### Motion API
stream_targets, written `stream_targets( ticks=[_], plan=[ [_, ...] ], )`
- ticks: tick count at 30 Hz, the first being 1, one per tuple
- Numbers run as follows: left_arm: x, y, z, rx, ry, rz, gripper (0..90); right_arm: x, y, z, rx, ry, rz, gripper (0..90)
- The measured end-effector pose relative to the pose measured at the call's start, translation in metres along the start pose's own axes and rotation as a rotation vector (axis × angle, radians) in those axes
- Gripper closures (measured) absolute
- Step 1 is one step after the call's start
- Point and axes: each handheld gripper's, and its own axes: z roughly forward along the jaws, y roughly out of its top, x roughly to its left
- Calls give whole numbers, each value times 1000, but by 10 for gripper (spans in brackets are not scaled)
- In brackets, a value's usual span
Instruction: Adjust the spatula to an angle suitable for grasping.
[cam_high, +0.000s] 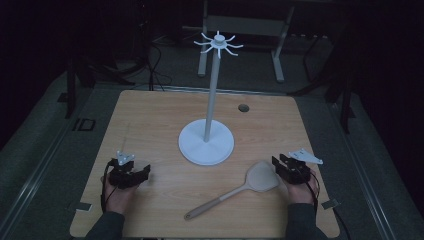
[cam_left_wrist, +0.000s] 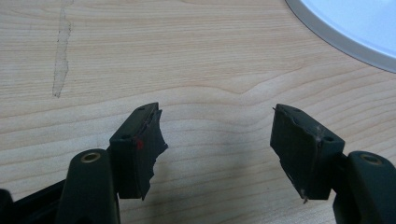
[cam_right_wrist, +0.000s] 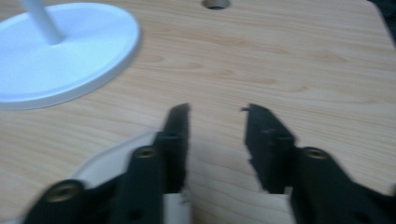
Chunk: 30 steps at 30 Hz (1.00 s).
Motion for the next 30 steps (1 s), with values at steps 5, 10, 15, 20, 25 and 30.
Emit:
stream_targets(
  ticks=[5,10,15,20,25,30],
  plan=[
    [0,0,0,-1,0,-1,341,10,1,5,17,26,-29,825],
    [0,0,0,0,0,0,341,18,0,11,43,59,-50,872],
    [-1,0,0,0,0,-1,340,24,-1,17,77,76,-68,893],
    [0,0,0,0,0,-2,340,25,-5,25,111,69,-62,897],
    [0,0,0,-1,0,-3,340,23,-8,23,123,50,-62,898],
    [0,0,0,-3,0,-7,341,22,-15,18,145,35,-55,898]
  ],
)
